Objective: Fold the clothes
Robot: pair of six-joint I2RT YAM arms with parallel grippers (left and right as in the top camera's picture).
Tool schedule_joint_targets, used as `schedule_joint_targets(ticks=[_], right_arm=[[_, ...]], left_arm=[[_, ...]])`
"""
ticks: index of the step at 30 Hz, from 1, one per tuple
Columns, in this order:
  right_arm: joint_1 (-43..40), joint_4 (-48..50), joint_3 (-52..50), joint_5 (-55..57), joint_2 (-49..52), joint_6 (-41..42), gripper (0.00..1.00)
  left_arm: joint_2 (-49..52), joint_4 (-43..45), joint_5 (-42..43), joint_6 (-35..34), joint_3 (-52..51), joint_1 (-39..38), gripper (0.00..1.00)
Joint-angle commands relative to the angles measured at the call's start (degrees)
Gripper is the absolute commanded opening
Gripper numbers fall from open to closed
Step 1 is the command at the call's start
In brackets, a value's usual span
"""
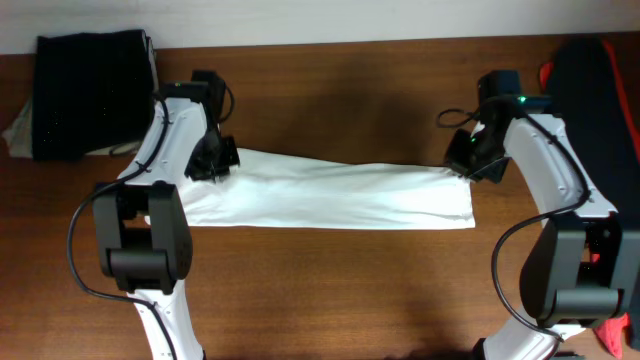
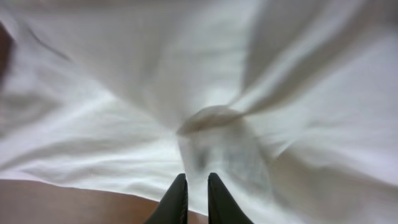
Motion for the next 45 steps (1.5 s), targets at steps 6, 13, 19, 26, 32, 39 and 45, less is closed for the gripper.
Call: schedule_joint_targets(ticks=[6, 13, 19, 26, 32, 39, 45], right_arm=[[2.34, 0.39, -4.15, 0.26, -1.09, 0.02, 0.36], [0.87, 4.35, -2.62, -5.73, -1.07, -2.89, 0.8], [1.38, 5.57, -2.67, -7.19, -1.07, -3.13, 0.8], [2.12, 5.6, -2.67, -6.95, -1.07, -4.35, 0.8], [2.12, 5.66, -2.67, -6.93, -1.07, -4.35, 0.8], [2.12, 5.68, -2.93, -6.75, -1.07, -4.35, 0.79], [2.12, 5.64, -2.93, -6.75, -1.07, -4.35, 0.78]], left_arm=[[-2.05, -0.11, -2.01, 0.42, -5.99, 0.33, 0.2], [-10.38, 5.73, -2.1, 0.02, -2.03, 0.07, 0.64], [-8.52, 8.98, -0.28, 2.75, -2.14, 0.09, 0.94], [-1.68, 10.56, 5.84, 8.76, -2.14, 0.07, 0.93], [-0.26, 11.13, 5.86, 10.62, -2.14, 0.2, 0.62], [-0.26, 11.15, 5.84, 10.78, -2.12, 0.2, 0.16], [-0.26, 11.17, 4.87, 10.82, -2.12, 0.2, 0.01]])
